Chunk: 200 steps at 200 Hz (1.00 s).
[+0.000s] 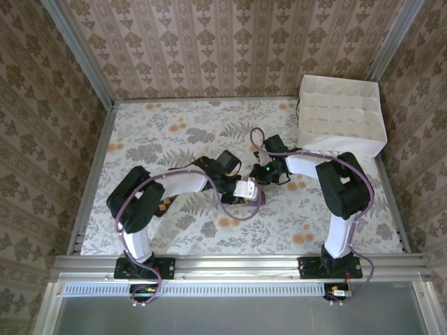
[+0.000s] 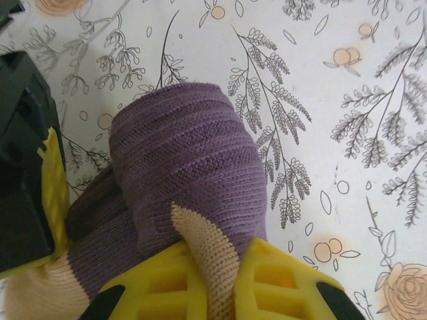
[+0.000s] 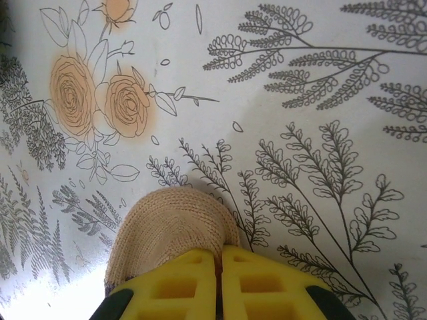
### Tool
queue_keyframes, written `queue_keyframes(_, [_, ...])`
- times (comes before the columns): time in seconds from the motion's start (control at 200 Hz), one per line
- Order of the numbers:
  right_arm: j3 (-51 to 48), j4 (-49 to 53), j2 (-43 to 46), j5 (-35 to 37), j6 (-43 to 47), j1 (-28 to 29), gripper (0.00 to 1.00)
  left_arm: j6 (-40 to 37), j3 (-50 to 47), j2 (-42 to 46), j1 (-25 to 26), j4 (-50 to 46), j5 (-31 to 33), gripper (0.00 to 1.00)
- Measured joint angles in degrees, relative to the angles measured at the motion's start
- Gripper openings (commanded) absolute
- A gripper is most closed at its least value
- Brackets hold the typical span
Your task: Roll the socks
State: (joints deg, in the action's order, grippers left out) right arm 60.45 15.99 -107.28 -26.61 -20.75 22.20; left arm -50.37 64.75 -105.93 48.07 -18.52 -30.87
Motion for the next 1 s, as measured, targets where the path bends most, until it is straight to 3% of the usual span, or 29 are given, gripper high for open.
queue_keyframes(0.155, [-3.17,-1.7,2.89,-0.04,0.61,-0.02,0.33,2.84,6.45,-4.98,-1.99,-7.93,-5.75,0.0])
queue_keyframes(0.29, [-6.14,-1.53,7.28,-0.02,0.46,-0.46,0.42,5.84,8.44,-6.78,-2.25,-10.6,-8.28,0.0])
queue_keyframes(0.64, [-21.0,-9.16,25.44,0.2,-3.58,-2.19,0.48,13.22,12.76,-10.58,-4.09,-15.08,-12.17,0.0])
queue_keyframes(1.0, [-26.86,-14.32,25.73,-0.42,-5.01,-0.63,0.51,17.49,16.41,-14.14,-5.49,-18.67,-15.76,0.0])
